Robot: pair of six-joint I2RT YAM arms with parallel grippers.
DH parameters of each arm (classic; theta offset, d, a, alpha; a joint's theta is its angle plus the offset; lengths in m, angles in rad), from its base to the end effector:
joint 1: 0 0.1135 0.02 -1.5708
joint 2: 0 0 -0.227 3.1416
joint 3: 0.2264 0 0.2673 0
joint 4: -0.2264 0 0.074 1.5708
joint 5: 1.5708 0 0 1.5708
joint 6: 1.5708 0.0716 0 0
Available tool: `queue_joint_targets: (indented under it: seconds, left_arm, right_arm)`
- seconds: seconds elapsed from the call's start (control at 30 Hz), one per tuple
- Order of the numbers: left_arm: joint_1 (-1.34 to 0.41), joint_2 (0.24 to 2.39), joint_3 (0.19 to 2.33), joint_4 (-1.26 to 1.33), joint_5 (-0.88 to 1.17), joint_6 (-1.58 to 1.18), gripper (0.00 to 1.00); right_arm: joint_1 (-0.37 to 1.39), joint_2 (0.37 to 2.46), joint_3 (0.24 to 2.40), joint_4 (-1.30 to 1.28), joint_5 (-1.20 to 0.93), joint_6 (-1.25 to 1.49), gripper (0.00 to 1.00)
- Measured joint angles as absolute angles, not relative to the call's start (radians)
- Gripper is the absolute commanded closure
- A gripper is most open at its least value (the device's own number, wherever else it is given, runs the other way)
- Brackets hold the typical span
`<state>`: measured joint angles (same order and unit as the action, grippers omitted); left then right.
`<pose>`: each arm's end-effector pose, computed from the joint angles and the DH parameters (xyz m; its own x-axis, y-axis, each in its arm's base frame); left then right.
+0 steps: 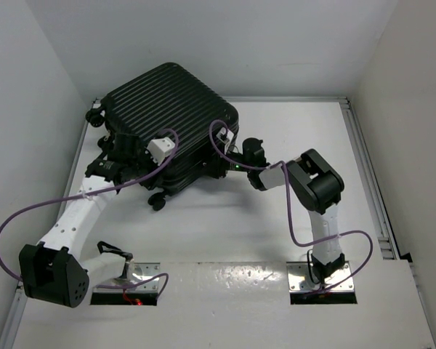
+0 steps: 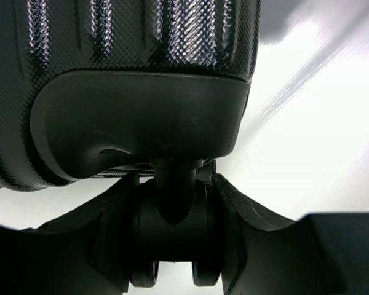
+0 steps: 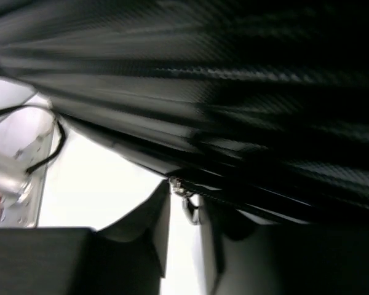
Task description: Pack the luggage
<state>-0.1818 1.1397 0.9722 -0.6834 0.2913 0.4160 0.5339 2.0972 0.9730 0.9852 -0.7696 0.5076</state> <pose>0.2776 -0.0719 0.2283 -0.5312 0.4912 -0.6903 0.6276 0.7755 0.0689 0.3404 0.2591 0.0834 -0.5702 0.0684 -0.8186 -0.7799 0.2681 0.5656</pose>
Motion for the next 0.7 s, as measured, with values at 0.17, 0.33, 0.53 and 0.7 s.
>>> queue_joint_targets:
  seconds: [0.17,0.33,0.53,0.7]
  left_arm:
    - [-0.182,1.125,0.957,-0.662,0.282,0.403,1.0]
    - [-0.184,1.111,0.944,-0.652,0.25,0.395,1.0]
    - [-0.126,1.075,0.914,-0.652,0.285,0.463,1.0]
    - [-0.009,1.024,0.873,-0.667,0.34,0.598,1.0]
  right_arm:
    - [0.54,2.108,0.982,0.986,-0.698,0.522,1.0]
    - [0.54,2.1,0.971,0.987,-0.67,0.511,1.0]
    - [0.514,1.972,0.848,0.978,-0.549,0.398,1.0]
    - [0.457,1.936,0.82,0.947,-0.415,0.29,1.0]
